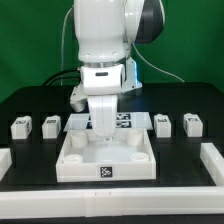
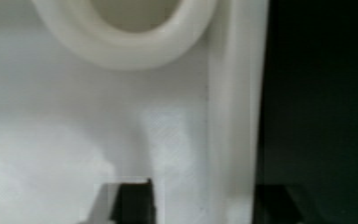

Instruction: Assemble one leg

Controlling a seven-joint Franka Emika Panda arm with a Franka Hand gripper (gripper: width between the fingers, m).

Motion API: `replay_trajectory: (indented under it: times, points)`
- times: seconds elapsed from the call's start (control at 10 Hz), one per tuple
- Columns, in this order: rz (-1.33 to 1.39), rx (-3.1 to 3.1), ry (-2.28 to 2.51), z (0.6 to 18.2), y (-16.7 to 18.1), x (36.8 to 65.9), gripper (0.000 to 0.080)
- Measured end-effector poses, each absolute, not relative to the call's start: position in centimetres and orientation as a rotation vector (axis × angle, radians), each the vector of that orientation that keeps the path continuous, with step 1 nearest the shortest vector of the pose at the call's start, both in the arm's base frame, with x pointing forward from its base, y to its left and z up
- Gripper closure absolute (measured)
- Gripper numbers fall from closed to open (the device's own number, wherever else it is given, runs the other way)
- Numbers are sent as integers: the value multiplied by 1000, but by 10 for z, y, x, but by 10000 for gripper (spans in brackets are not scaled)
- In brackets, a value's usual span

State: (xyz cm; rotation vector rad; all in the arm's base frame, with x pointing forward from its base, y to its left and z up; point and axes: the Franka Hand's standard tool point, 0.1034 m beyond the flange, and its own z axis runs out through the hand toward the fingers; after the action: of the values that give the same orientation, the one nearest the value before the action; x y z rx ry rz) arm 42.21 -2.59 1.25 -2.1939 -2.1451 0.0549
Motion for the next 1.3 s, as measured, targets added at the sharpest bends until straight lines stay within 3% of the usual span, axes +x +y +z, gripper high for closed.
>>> replay_trajectory:
  times: [0.1,0.2,0.8,1.3]
  points:
    - [56,-2193,-2145,12,-26,422,627]
    - [52,-2196,-2146,13,-26,423,739]
    - [34,-2200,-2156,13,-24,426,739]
    - [-86,-2177,-2173,13,50,467,739]
